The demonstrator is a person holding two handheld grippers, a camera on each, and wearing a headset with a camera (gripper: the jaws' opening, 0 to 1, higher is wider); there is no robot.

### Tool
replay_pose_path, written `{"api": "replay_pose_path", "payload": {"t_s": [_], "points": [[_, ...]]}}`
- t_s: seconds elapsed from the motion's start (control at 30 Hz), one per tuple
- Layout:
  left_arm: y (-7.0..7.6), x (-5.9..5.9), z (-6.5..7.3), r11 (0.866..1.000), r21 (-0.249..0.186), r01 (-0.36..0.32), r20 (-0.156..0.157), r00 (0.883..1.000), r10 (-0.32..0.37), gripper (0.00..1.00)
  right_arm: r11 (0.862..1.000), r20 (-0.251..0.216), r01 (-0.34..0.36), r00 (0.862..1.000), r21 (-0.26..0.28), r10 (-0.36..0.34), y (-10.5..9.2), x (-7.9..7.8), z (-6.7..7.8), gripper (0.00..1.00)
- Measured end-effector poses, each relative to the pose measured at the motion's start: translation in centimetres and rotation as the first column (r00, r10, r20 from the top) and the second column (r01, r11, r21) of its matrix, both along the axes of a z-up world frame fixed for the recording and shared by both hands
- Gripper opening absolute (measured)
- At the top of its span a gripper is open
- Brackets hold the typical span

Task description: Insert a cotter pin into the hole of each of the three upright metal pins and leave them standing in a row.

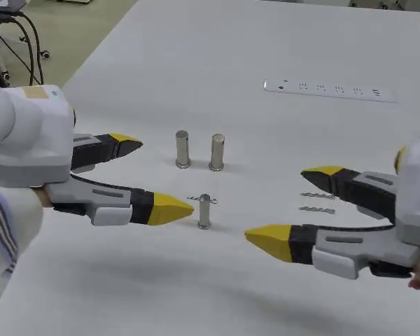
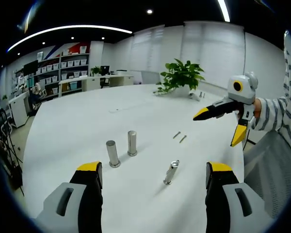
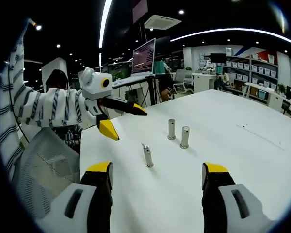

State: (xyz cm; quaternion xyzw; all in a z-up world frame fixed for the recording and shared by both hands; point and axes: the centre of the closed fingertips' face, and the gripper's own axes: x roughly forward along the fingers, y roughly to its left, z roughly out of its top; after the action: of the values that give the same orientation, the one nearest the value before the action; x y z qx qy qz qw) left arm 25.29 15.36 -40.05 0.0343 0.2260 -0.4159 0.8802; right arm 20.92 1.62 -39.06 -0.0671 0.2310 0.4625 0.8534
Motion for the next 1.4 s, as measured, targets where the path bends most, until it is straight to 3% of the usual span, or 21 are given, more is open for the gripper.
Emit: {"api": "replay_pose_path", "payload": {"t_s": [0.1,0.17,0.5,0.67,0.73,0.9,1.0,1.1,1.13,1.2,1.4], "points": [[0.1,0.5,0.0,1.000,0.010,0.000,0.005,1.000,0.000,0.87,0.999,-0.032,0.035,0.999,0.002,-0.035,-1.5,-0.8,-0.1,0.79],[0.6,1.2,0.0,0.999,0.054,-0.011,0.045,0.999,0.008,0.82,0.997,-0.047,0.071,0.996,0.009,-0.071,-2.3,-1.3,-0.2,0.81],[0.6,3.8,-0.6,0.995,0.099,-0.014,0.048,0.999,0.009,0.76,0.991,-0.104,0.120,0.987,-0.054,-0.125,-3.7,-3.9,-1.7,0.95],[0.6,5.5,-1.3,0.990,0.140,-0.018,0.054,0.998,0.011,0.73,0.991,-0.113,0.116,0.986,-0.059,-0.122,-3.9,-4.6,-1.4,0.96],[1.2,6.5,-2.1,0.983,0.179,-0.047,0.043,0.998,0.039,0.68,0.991,-0.113,0.119,0.986,-0.064,-0.126,-4.1,-4.7,-1.3,0.96],[0.6,7.9,-3.0,0.985,0.163,-0.050,0.030,0.999,0.045,0.62,0.987,-0.128,0.144,0.980,-0.065,-0.152,-4.7,-4.8,-1.3,0.95],[0.3,8.6,-3.6,0.989,0.134,-0.063,0.005,0.998,0.062,0.49,0.988,-0.149,0.146,0.977,-0.056,-0.153,-4.9,-5.3,-1.5,0.95],[0.6,9.4,-4.6,0.984,0.152,-0.089,-0.015,0.996,0.092,0.41,0.988,-0.161,0.144,0.975,-0.063,-0.152,-5.1,-5.7,-1.7,0.94],[0.5,9.8,-4.9,0.985,0.142,-0.096,-0.020,0.995,0.100,0.40,0.987,-0.164,0.146,0.974,-0.063,-0.154,-5.2,-5.7,-1.8,0.93],[0.3,10.2,-5.5,0.988,0.098,-0.121,-0.060,0.990,0.128,0.35,0.988,-0.178,0.143,0.972,-0.062,-0.151,-5.2,-5.9,-2.1,0.92],[-0.3,11.1,-6.3,0.988,0.099,-0.122,-0.055,0.990,0.128,0.28,0.990,-0.197,0.122,0.971,-0.074,-0.134,-5.0,-6.5,-2.5,0.91]]}}
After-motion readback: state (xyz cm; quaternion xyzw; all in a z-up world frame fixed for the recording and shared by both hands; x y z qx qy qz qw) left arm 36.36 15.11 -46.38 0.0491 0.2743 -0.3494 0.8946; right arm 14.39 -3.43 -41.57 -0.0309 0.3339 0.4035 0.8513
